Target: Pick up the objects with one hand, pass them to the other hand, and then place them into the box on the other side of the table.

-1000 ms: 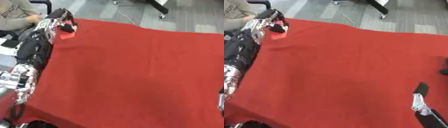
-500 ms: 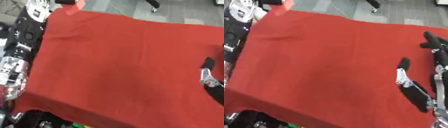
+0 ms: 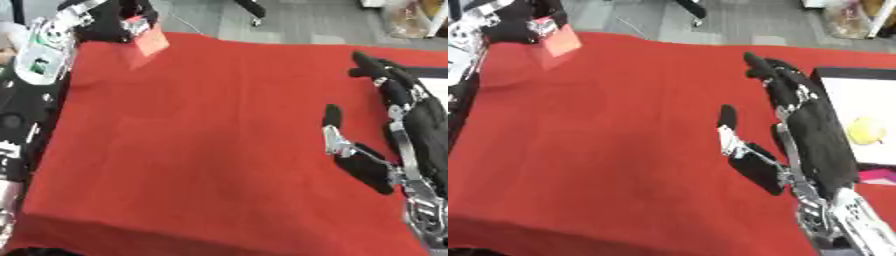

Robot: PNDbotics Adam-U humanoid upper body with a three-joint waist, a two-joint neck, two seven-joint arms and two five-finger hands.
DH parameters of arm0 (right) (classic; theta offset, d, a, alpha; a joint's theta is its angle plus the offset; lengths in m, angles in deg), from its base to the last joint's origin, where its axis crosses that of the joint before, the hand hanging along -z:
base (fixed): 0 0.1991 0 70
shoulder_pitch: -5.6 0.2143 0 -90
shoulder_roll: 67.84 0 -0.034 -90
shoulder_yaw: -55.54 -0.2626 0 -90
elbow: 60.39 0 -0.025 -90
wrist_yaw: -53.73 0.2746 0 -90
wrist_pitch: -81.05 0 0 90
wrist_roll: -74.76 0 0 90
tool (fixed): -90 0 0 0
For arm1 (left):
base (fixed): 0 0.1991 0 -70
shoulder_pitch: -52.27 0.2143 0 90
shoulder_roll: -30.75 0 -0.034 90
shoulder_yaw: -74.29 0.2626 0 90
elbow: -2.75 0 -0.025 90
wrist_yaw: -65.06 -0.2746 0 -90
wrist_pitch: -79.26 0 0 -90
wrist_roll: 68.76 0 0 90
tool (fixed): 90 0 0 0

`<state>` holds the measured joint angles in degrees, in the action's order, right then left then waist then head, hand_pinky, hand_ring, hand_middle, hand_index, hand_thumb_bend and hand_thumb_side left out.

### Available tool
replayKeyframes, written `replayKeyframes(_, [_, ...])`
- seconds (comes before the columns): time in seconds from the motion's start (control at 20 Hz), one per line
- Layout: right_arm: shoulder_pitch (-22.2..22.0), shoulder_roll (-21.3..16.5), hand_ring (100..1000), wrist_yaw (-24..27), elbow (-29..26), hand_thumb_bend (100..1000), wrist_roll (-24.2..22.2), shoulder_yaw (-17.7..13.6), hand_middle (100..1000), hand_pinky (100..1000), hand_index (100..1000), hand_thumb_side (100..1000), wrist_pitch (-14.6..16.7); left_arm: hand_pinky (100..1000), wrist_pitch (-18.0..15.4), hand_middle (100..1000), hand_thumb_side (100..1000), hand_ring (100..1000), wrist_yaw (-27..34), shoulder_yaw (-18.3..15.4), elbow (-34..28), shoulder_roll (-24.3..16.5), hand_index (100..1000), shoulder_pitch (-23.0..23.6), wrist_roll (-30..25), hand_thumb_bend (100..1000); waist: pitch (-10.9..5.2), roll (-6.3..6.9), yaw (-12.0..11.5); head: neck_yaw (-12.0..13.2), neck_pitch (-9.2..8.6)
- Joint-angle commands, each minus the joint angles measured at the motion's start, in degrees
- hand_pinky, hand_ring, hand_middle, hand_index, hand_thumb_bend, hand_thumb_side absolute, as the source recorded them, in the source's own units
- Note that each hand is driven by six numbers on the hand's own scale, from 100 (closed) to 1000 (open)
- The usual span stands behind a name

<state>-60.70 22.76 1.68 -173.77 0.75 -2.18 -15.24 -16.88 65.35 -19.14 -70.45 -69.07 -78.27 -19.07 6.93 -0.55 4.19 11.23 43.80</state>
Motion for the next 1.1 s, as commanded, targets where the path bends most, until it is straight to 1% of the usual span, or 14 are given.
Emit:
replayKeyframes(0.05, [1.6,-1.7,851,-1.7,-1.2,100,-1.5,0.2,725,748,931,382,2.0,546,4.1,266,301,331,3.1,1.9,-2.8,1.7,479,0.1,-2.6,100,-1.25,0.08,-0.1,-1.7,0.31])
replayKeyframes(0.1, [2.0,-2.0,850,-2.4,-1.2,106,-2.1,0.2,730,751,929,375,2.6,546,5.3,267,316,332,3.7,2.5,-3.3,2.4,479,0.5,-3.4,100,-1.23,0.05,-0.2,-2.0,0.31])
replayKeyframes(0.25, [3.3,-3.2,843,-4.6,-1.2,176,-3.6,0.5,747,769,918,353,4.6,545,8.8,269,374,335,5.3,4.4,-4.2,4.3,478,1.2,-5.4,100,-1.08,-0.06,-0.3,-2.5,0.31])
replayKeyframes(0.35, [4.1,-3.8,837,-6.0,-1.2,203,-4.5,0.6,752,776,912,346,5.7,546,10.8,271,404,336,6.1,5.6,-4.4,5.1,478,1.2,-6.5,100,-0.97,-0.10,-0.3,-2.9,0.31])
replayKeyframes(0.45, [4.8,-4.3,829,-7.5,-1.2,227,-5.1,0.9,758,783,905,341,6.7,547,12.7,273,437,338,7.1,6.9,-4.2,5.9,478,0.9,-7.4,100,-0.85,-0.14,-0.4,-3.3,0.31])
replayKeyframes(0.5, [5.2,-4.5,828,-8.3,-1.2,229,-5.4,1.1,759,783,905,341,7.2,547,13.7,273,439,339,7.6,7.5,-4.1,6.1,478,0.7,-7.9,100,-0.79,-0.15,-0.4,-3.5,0.31])
replayKeyframes(0.75, [6.8,-5.2,810,-13.1,-1.2,303,-6.6,2.0,788,807,889,340,9.4,546,18.3,278,515,343,10.8,10.2,-3.1,7.6,478,-1.2,-9.2,100,-0.57,-0.31,-0.5,-4.4,0.31])
replayKeyframes(0.9, [7.6,-5.2,805,-16.4,-1.2,331,-7.5,2.4,805,818,886,346,10.0,548,21.5,282,543,347,13.1,11.7,-2.6,8.8,481,-2.3,-8.6,100,-0.50,-0.44,-0.5,-4.8,0.31])
replayKeyframes(0.95, [7.9,-5.1,803,-17.3,-1.2,347,-7.5,2.5,811,822,884,350,10.1,550,22.3,285,562,349,13.7,12.0,-2.6,9.2,482,-2.5,-8.3,100,-0.49,-0.49,-0.5,-4.9,0.31])
replayKeyframes(1.1, [8.7,-4.7,802,-19.5,-1.2,361,-7.8,2.9,818,827,883,360,9.8,552,24.7,287,581,352,16.0,12.5,-2.7,10.5,483,-2.8,-7.2,100,-0.39,-0.74,-0.3,-5.4,0.31])
